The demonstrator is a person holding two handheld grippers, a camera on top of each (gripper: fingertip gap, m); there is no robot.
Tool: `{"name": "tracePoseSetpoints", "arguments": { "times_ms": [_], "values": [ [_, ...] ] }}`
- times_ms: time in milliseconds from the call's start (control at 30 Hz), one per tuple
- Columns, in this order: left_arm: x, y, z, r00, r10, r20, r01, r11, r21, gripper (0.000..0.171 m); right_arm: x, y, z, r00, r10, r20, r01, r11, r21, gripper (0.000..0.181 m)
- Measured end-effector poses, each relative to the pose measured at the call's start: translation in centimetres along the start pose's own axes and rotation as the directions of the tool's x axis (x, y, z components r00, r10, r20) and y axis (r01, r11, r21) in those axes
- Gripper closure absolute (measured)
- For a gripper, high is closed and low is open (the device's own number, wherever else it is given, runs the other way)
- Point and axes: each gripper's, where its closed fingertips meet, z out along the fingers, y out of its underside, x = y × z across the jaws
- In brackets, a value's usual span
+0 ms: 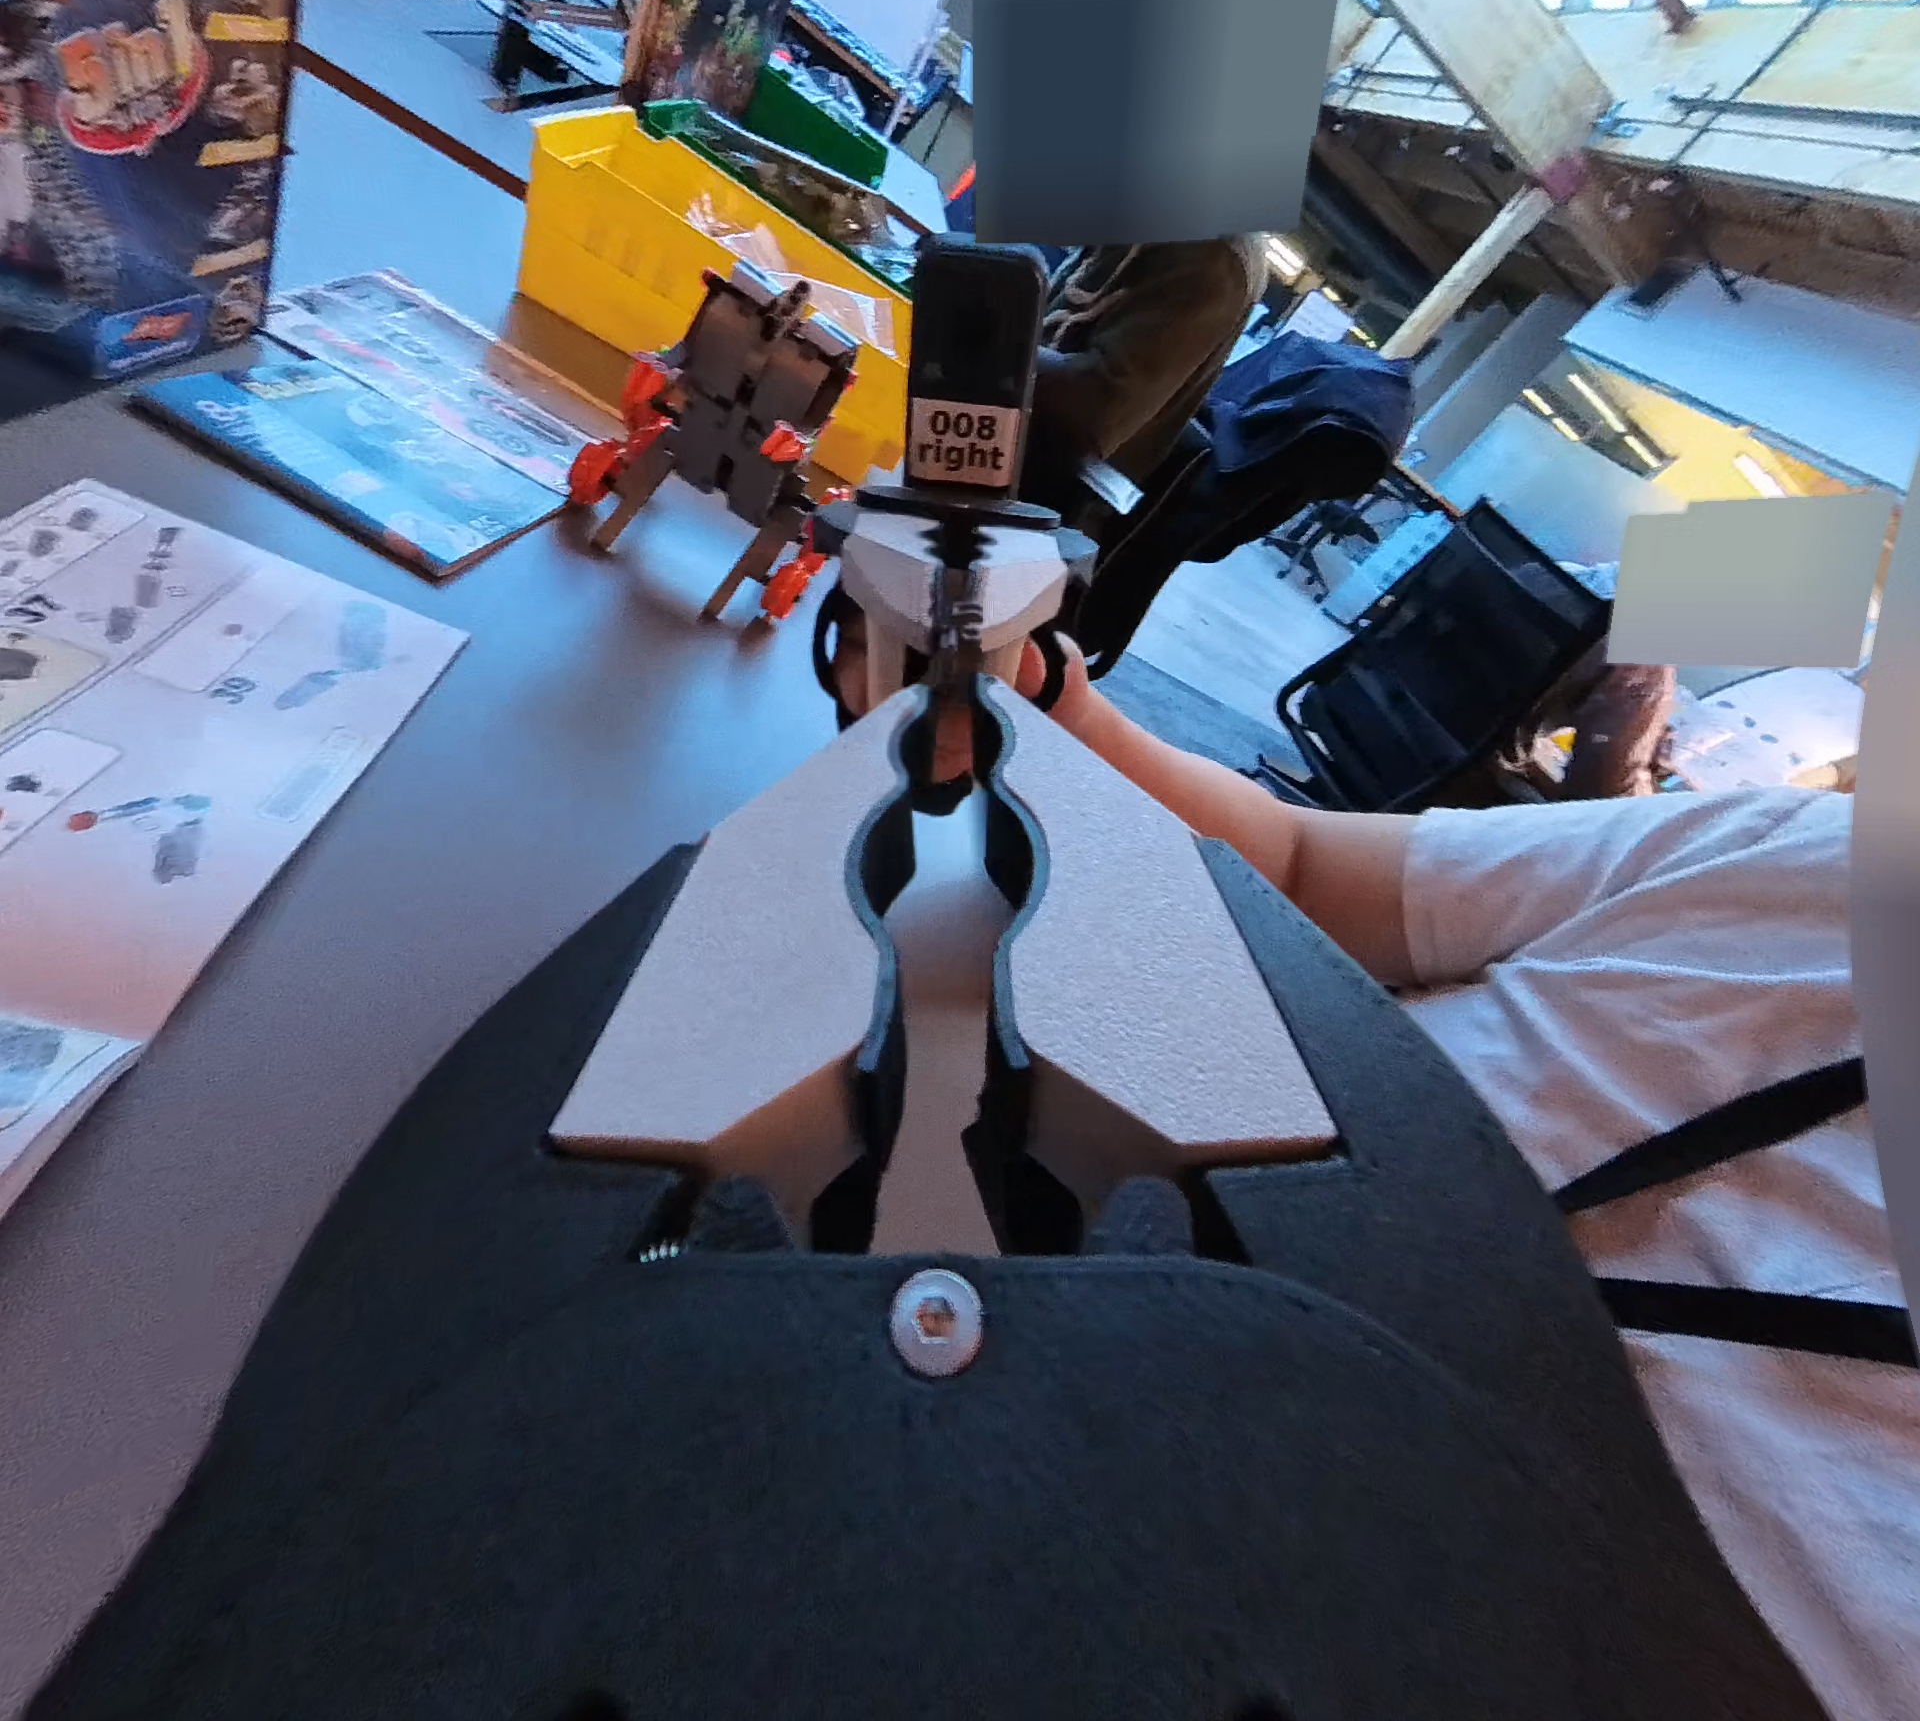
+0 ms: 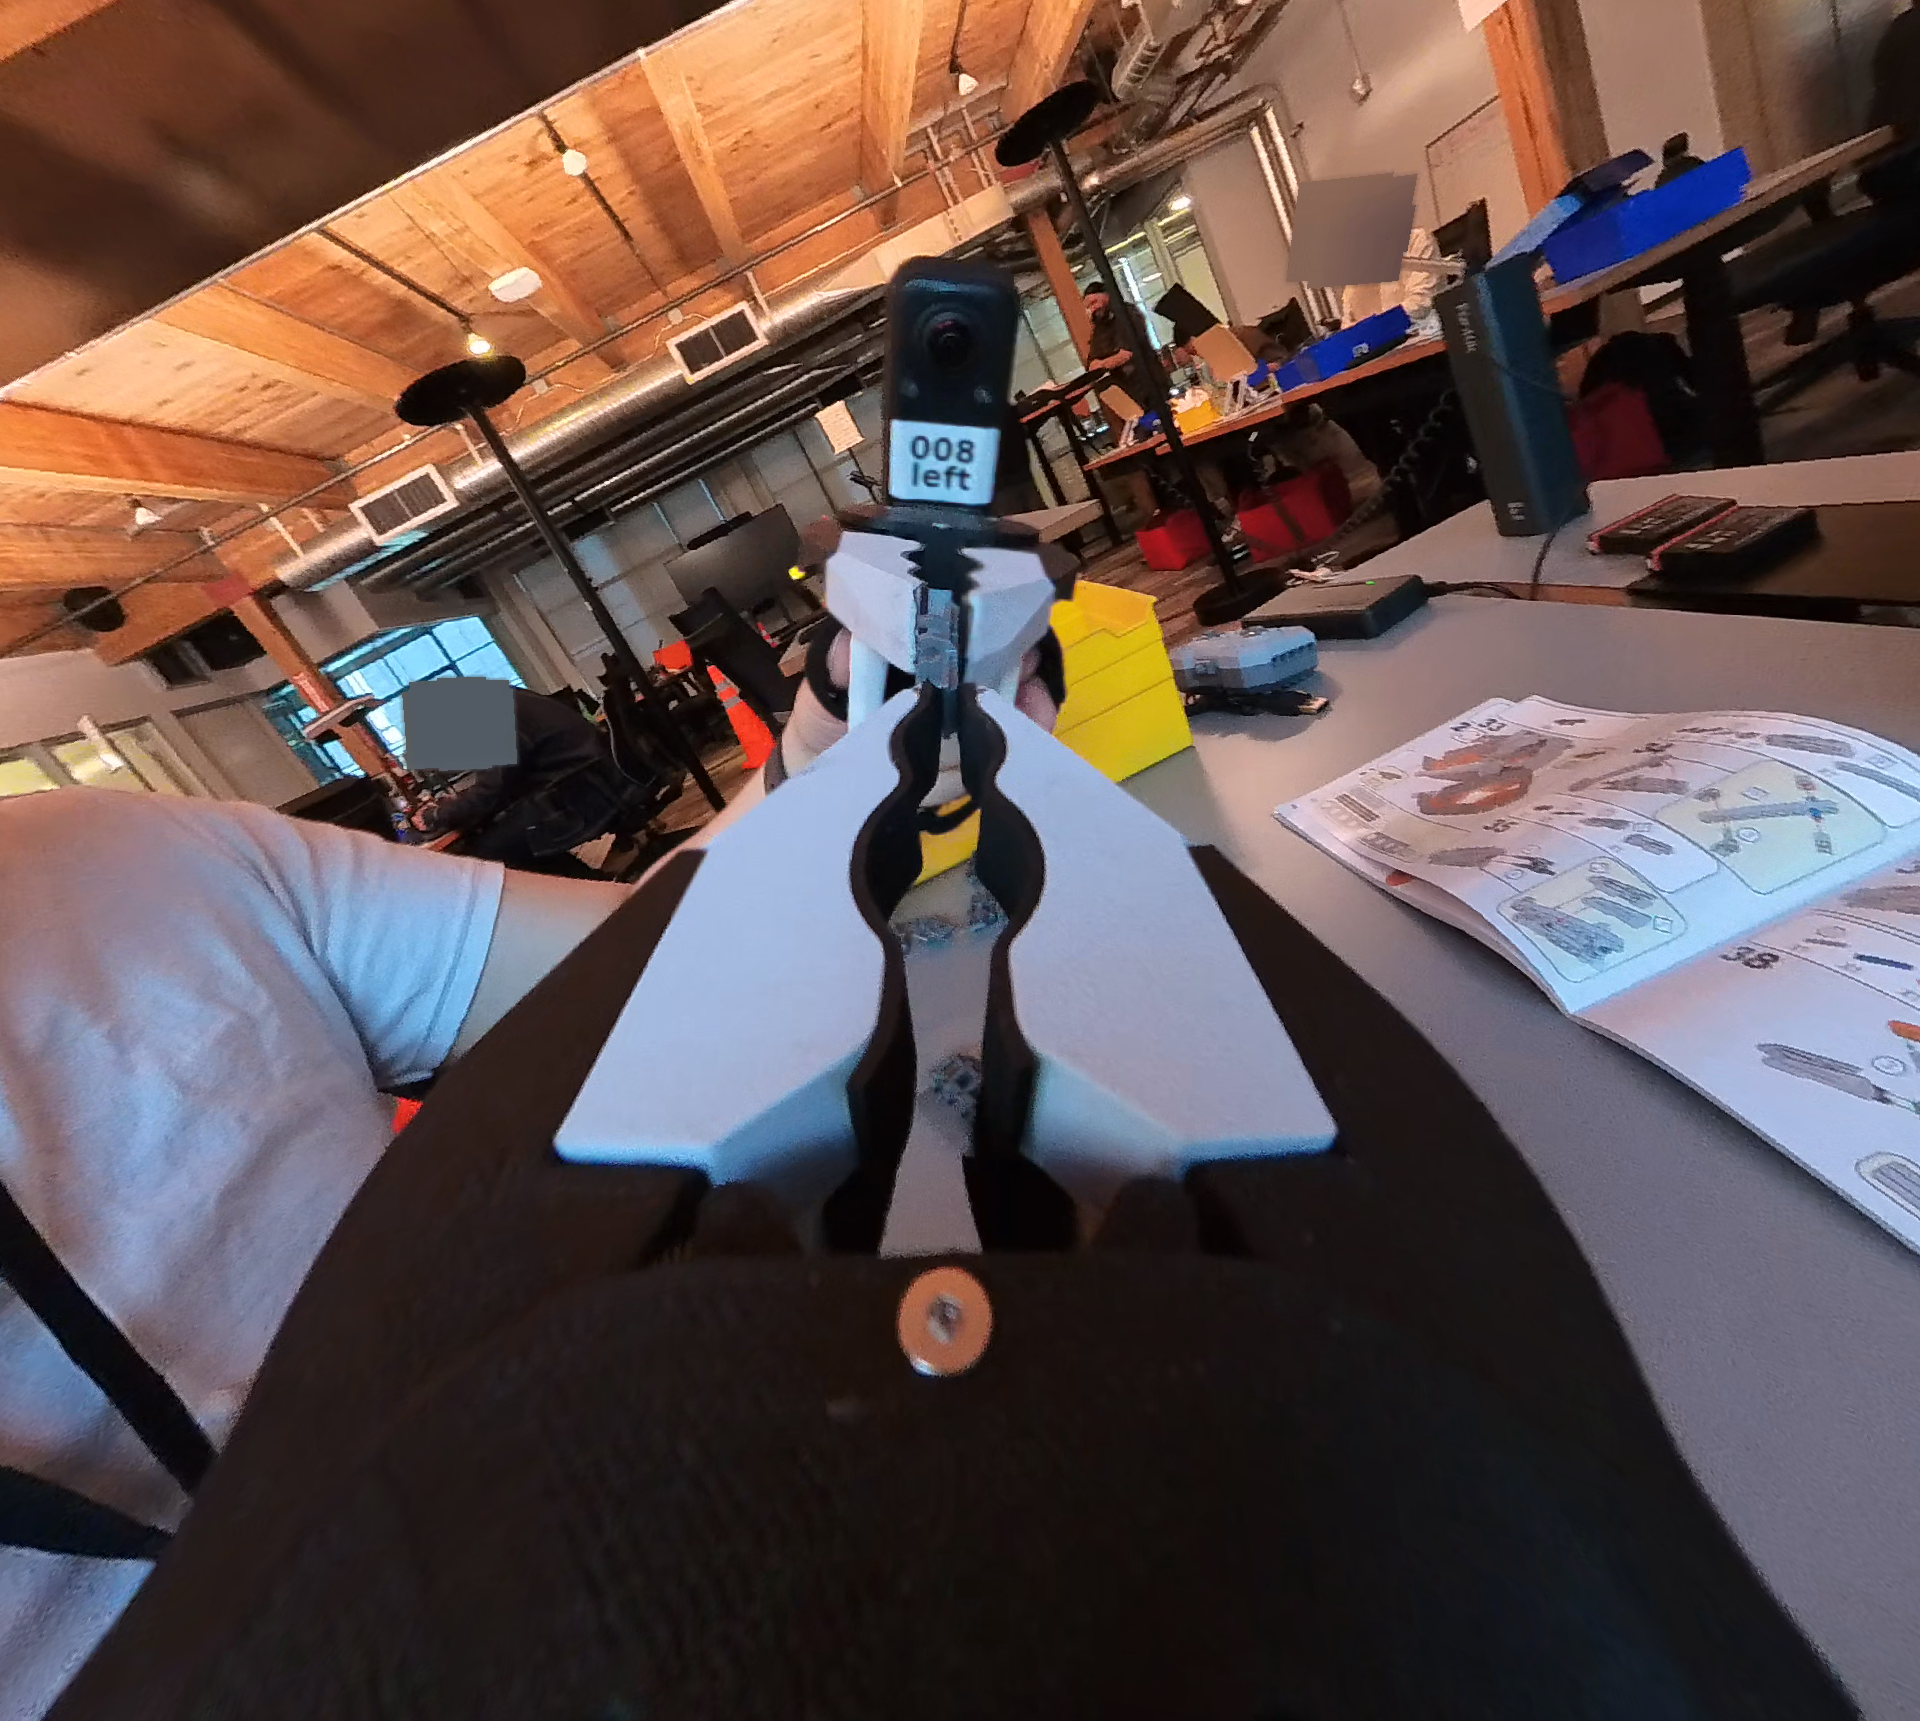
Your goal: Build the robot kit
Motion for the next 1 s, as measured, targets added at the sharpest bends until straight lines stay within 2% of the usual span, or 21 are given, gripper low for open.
{"name": "tracePoseSetpoints", "arguments": {
  "times_ms": [100,167,233,333,433,533,633,833,933,1000],
  "values": [
    [0.1,0.2,0.1,1.0,0.001,-0.019,-0.001,1.0,-0.007,0.171,-0.2,0.1,0.0,1.0,0.013,0.021,-0.013,1.0,0.001,0.181],
    [0.2,0.5,-0.1,0.999,-0.015,-0.033,0.014,0.999,-0.032,0.171,-0.3,1.1,0.2,0.999,0.03,0.039,-0.027,0.997,-0.07,0.18],
    [0.1,1.5,-0.3,0.999,-0.019,-0.028,0.017,0.995,-0.098,0.171,-0.5,2.6,0.2,0.998,0.034,0.047,-0.026,0.984,-0.177,0.18],
    [-1.3,4.0,-0.6,0.998,0.0,0.07,0.018,0.967,-0.255,0.171,-0.2,3.9,-0.4,0.999,-0.043,0.005,0.043,0.956,-0.29,0.154],
    [-2.0,6.4,-0.7,0.993,0.03,0.112,0.016,0.919,-0.393,0.171,0.7,4.8,-1.0,0.999,-0.014,-0.032,0.002,0.941,-0.339,0.151],
    [-2.0,7.5,-0.3,0.993,0.03,0.11,0.022,0.897,-0.441,0.171,0.9,6.3,-1.0,0.999,0.046,-0.012,-0.047,0.916,-0.398,0.146],
    [-2.1,8.6,-0.2,0.993,0.033,0.116,0.029,0.871,-0.49,0.171,0.9,8.0,-1.0,0.999,0.031,-0.006,-0.03,0.872,-0.489,0.154],
    [-1.9,9.2,0.2,0.994,0.032,0.1,0.023,0.86,-0.511,0.171,1.5,9.3,-0.9,0.999,-0.007,-0.032,-0.012,0.84,-0.543,0.157],
    [-2.1,9.2,0.2,0.993,0.039,0.11,0.023,0.859,-0.512,0.171,1.1,9.6,-0.9,1.0,0.006,-0.006,-0.009,0.834,-0.551,0.174],
    [-2.0,9.3,0.2,0.994,0.034,0.1,0.022,0.857,-0.516,0.171,0.8,9.8,-0.9,1.0,0.006,0.011,0.002,0.828,-0.561,0.176]
  ]
}}
